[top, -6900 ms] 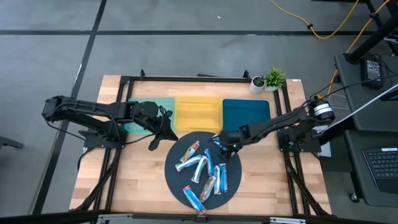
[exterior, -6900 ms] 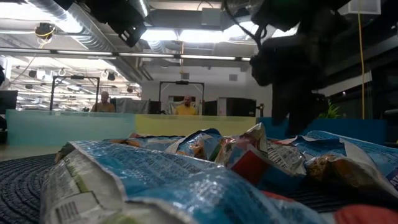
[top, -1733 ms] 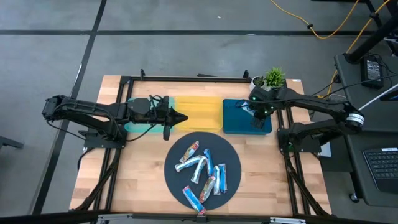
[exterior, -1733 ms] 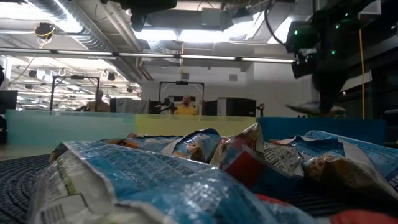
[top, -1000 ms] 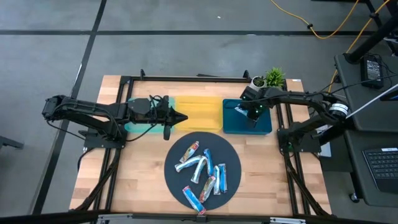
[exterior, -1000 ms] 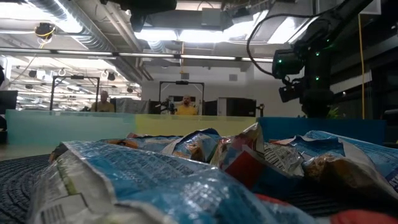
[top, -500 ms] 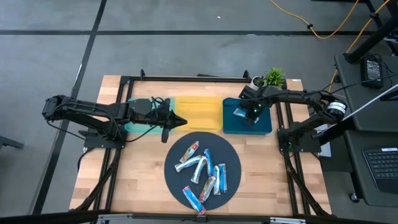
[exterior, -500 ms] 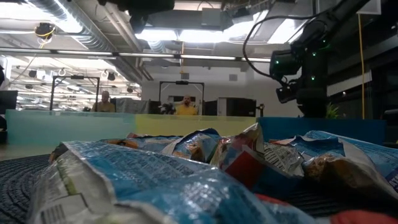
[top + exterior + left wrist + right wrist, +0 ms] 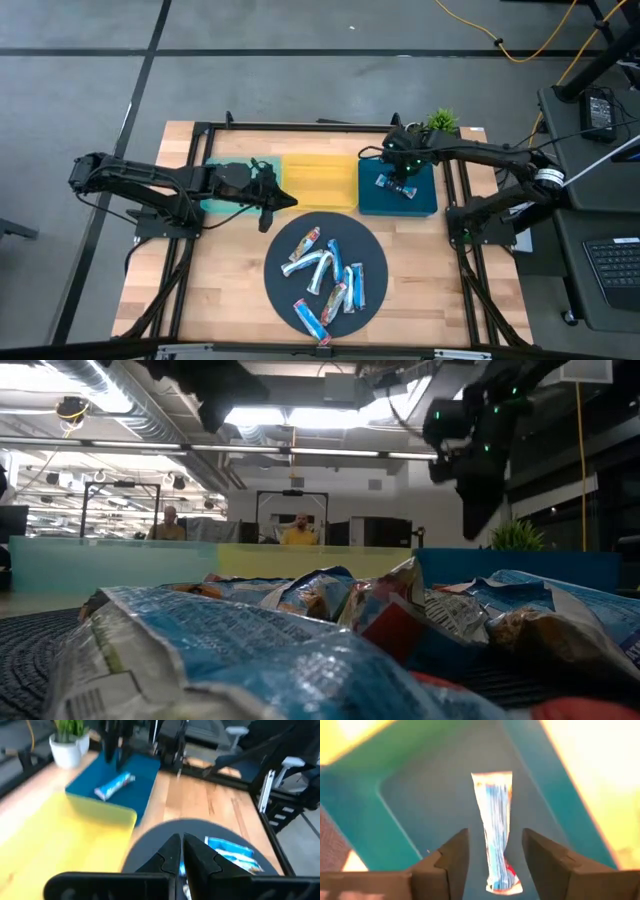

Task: Pick and place Granola Bars by type
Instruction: Put the red granola bar into the blue bin

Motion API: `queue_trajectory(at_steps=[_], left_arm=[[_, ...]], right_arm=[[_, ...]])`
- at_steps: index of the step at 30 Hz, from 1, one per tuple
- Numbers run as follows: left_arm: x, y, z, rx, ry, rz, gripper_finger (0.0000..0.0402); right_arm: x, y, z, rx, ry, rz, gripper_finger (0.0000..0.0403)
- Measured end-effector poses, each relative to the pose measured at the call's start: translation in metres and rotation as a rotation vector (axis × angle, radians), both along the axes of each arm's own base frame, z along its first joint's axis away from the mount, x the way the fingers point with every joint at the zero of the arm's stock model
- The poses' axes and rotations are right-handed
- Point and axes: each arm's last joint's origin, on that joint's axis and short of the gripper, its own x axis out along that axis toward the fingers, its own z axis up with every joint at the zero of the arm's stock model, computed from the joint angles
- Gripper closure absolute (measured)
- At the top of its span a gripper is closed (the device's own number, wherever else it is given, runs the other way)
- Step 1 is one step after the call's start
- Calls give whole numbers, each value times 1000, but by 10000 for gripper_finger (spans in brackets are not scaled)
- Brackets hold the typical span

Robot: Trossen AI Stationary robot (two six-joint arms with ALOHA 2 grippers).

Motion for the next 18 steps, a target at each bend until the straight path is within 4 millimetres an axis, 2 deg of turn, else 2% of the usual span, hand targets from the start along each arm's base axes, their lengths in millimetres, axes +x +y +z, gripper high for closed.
queue_trajectory(at_steps=[11, 18], left_arm=[[19, -31, -30, -85, 142, -103, 386], [32, -48, -59, -197, 283, -195, 386]], right_arm=[[6, 28, 48, -310, -232, 161, 219], [8, 40, 61, -376, -316, 233, 219]])
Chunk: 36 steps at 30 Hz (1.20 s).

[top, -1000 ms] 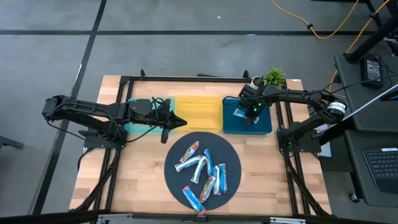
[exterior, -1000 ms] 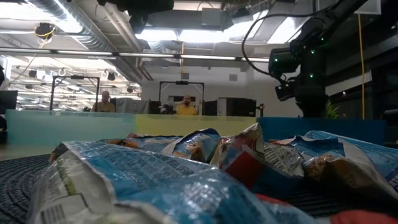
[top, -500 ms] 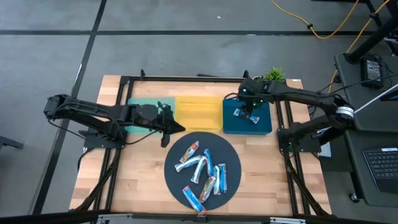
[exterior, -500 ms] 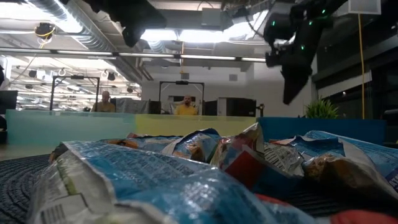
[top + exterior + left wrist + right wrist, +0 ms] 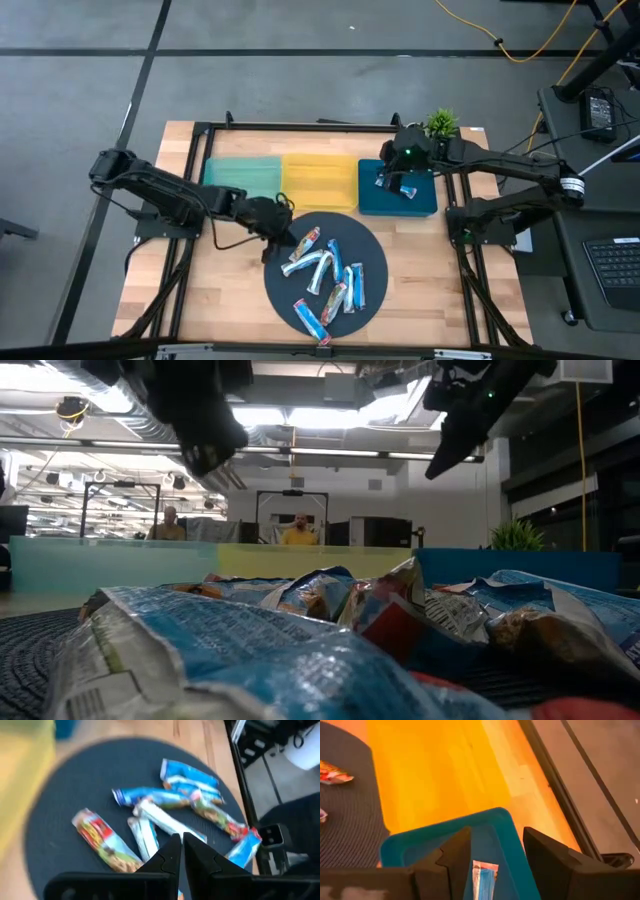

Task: Pick and place Granola Bars by type
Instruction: Put the red granola bar into the blue bin

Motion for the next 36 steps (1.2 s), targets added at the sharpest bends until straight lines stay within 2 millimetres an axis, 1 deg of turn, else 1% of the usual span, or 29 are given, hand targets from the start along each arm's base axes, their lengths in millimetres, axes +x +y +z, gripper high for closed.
queue_trajectory(at_steps=[3, 6, 11, 16, 21, 26, 36], left_arm=[[5, -3, -11, -27, 54, 10, 381], [8, -6, -22, -36, 99, 19, 361], [13, -6, -37, -45, 163, 47, 303], [18, -7, -52, -53, 221, 94, 244], [22, -7, -68, -67, 285, 151, 207], [26, -7, -81, -74, 317, 210, 196], [31, -7, -93, -103, 338, 267, 200]], right_arm=[[1, 2, 0, -5, 1, 14, 219], [2, 6, 0, -30, 16, 57, 219], [3, 11, 0, -61, 34, 120, 220], [4, 13, 0, -81, 47, 155, 235], [4, 14, 0, -93, 60, 176, 252], [4, 14, 0, -106, 70, 194, 260], [4, 14, 0, -105, 69, 196, 261]])
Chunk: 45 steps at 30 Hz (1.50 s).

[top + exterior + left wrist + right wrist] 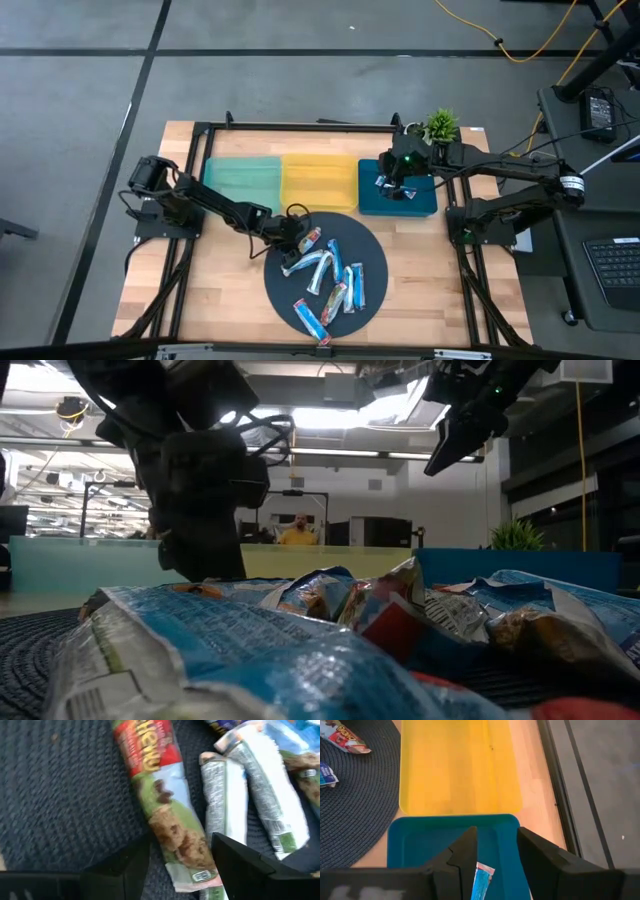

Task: Pick and place Granola Bars by type
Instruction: Put the red granola bar into the blue bin

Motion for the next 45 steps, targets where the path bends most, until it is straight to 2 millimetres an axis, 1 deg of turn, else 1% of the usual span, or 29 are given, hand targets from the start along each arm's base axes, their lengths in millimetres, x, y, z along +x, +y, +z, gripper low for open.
queue_trajectory(at_steps=[3, 6, 17, 19, 22, 27, 31, 34, 40, 45], left_arm=[[0, 0, -2, -17, 11, 39, 212], [0, 0, -2, -22, 16, 65, 233], [0, 0, 0, -36, 9, 58, 356], [2, 0, 4, -40, 0, 56, 369], [6, 0, 11, -43, -29, 57, 378], [15, 3, 30, -43, -100, 54, 375], [24, 8, 55, -5, -183, 19, 377], [26, 16, 74, 65, -204, 11, 380], [16, 36, 108, 252, -149, 8, 378], [10, 54, 139, 382, -230, 68, 379]], right_arm=[[0, 0, 0, 1, 0, -1, 261], [0, 0, 0, 2, -1, -2, 261], [0, 0, 0, 1, -1, -2, 261], [0, 0, 0, 1, -1, -2, 261], [0, 0, 0, 8, -3, 7, 261], [0, 1, 0, 17, -5, 16, 261], [1, 1, 0, 29, -9, 27, 261], [1, 2, 0, 70, -26, 66, 261], [4, 5, 2, 141, -76, 144, 261], [11, 7, 9, 209, -189, 227, 261]])
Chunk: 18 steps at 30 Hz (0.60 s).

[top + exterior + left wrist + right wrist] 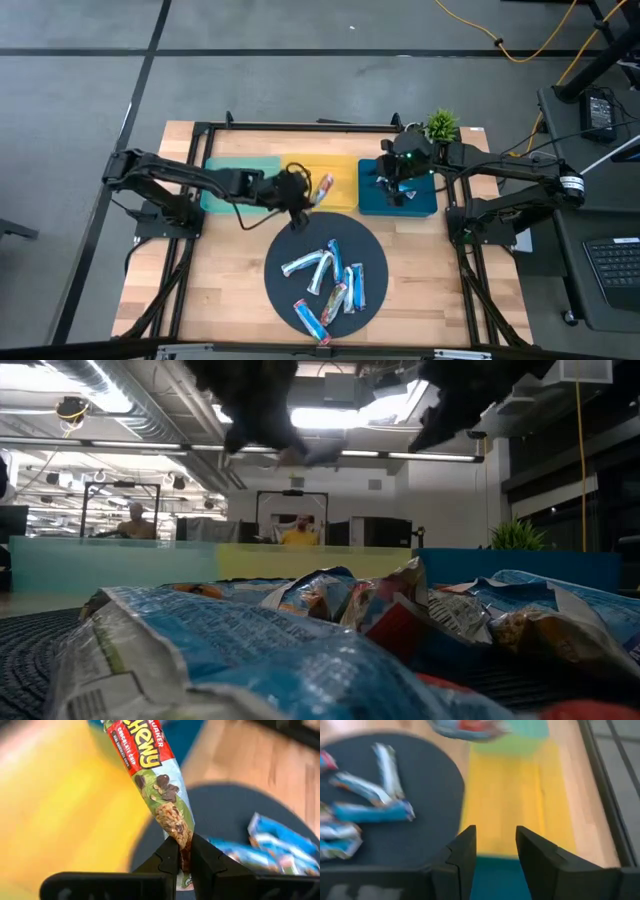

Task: Pick and place Granola Bars by type
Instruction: Put the red granola bar into the blue bin

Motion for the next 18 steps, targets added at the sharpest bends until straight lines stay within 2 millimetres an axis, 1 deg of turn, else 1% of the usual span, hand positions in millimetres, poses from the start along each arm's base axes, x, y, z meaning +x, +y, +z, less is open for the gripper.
queue_trajectory(at_steps=[3, 6, 10, 13, 15, 18], left_arm=[[-3, 9, 18, 100, -47, 23, 378], [-3, 16, 32, 176, -93, 23, 379], [-2, 22, 45, 246, -109, -2, 379], [-1, 23, 51, 284, -113, -29, 378], [0, 23, 55, 309, -116, -46, 378], [0, 23, 61, 335, -122, -64, 380]], right_arm=[[6, 0, 7, 37, -98, 12, 261], [11, -1, 16, 58, -207, -18, 261], [17, -3, 31, 82, -371, -44, 261], [21, -5, 38, 108, -458, -61, 257], [23, -6, 40, 126, -485, -75, 247], [26, -9, 40, 163, -509, -100, 218]])
